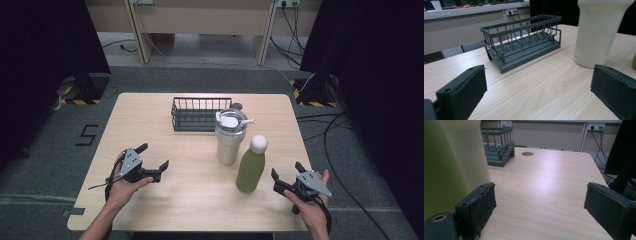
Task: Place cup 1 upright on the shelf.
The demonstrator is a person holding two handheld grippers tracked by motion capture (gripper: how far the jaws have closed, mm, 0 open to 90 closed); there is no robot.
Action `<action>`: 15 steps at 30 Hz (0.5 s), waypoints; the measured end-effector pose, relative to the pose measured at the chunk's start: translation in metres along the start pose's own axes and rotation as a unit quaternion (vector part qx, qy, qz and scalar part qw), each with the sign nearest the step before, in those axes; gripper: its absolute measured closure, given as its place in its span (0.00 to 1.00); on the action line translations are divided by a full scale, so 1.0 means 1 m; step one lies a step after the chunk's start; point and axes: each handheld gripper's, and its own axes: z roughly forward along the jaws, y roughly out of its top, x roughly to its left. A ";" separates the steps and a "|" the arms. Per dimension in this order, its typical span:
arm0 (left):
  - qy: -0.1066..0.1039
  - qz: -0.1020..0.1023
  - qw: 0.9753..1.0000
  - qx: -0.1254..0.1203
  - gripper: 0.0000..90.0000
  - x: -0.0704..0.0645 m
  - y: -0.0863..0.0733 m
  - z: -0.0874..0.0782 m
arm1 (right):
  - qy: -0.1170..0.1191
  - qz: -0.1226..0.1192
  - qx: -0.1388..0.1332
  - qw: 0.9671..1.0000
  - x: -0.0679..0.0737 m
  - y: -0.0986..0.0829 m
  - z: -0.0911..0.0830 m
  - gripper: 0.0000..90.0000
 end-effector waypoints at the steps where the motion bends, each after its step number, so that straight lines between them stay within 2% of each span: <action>1: -0.003 -0.001 1.000 -0.002 0.00 -0.001 0.001 0.001 | 0.000 0.000 0.000 1.000 0.000 0.000 0.000 0.11; 3: -0.008 0.003 1.000 -0.006 0.00 -0.004 0.002 0.003 | -0.001 0.000 0.002 1.000 0.000 -0.001 0.001 0.11; 5: -0.017 -0.005 1.000 -0.011 0.00 -0.007 0.005 0.007 | 0.000 0.001 0.000 1.000 0.001 0.000 0.001 0.11; 9: -0.029 0.007 0.999 -0.017 0.00 -0.013 0.010 0.016 | 0.000 -0.001 -0.002 1.000 0.002 0.003 0.001 0.11; 15: -0.036 0.010 0.999 -0.017 0.00 -0.015 0.013 0.023 | -0.005 0.005 -0.005 1.000 -0.001 0.004 0.001 0.12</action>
